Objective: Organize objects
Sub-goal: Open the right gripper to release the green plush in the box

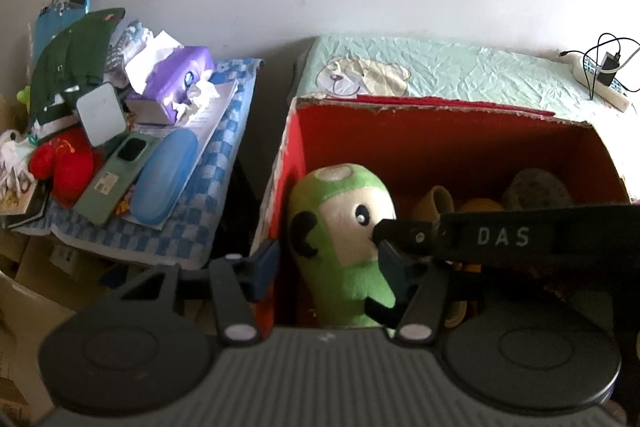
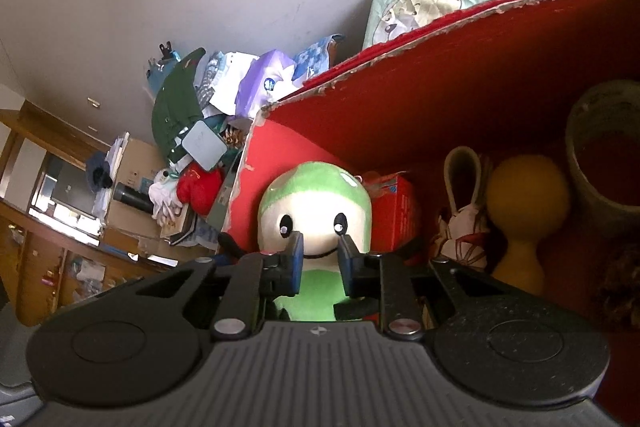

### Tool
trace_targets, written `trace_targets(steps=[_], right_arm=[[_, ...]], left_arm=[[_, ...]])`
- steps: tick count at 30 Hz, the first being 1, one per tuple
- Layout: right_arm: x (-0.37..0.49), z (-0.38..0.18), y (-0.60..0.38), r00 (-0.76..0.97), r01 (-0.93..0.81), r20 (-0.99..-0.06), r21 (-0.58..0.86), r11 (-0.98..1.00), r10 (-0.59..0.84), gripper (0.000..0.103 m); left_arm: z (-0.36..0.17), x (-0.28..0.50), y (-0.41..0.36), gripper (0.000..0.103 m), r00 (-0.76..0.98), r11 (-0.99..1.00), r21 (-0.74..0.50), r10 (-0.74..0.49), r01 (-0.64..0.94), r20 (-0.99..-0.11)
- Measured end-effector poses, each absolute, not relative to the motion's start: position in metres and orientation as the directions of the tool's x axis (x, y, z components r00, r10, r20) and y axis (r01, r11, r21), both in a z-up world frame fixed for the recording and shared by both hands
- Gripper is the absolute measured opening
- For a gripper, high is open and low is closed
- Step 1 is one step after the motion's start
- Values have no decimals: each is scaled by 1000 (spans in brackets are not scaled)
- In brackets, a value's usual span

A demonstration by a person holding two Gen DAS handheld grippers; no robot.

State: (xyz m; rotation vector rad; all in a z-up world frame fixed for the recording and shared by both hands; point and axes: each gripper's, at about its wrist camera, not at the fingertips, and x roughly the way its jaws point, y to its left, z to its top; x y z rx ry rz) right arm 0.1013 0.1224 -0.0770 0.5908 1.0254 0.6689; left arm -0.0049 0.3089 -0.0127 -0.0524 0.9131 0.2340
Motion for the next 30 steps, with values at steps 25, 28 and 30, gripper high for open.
trace_targets(steps=[25, 28, 30], right_arm=[[36, -27, 35, 629, -285, -535, 516, 808, 564, 29], [27, -23, 19, 639, -290, -527, 509, 810, 560, 29], [23, -20, 7, 646, -294, -521, 504, 812, 557, 29]], left_arm=[[5, -20, 232, 64, 577, 975, 122, 210, -188, -789], [9, -23, 213, 64, 583, 976, 127, 208, -176, -786], [12, -24, 199, 64, 590, 977, 129, 204, -168, -781]])
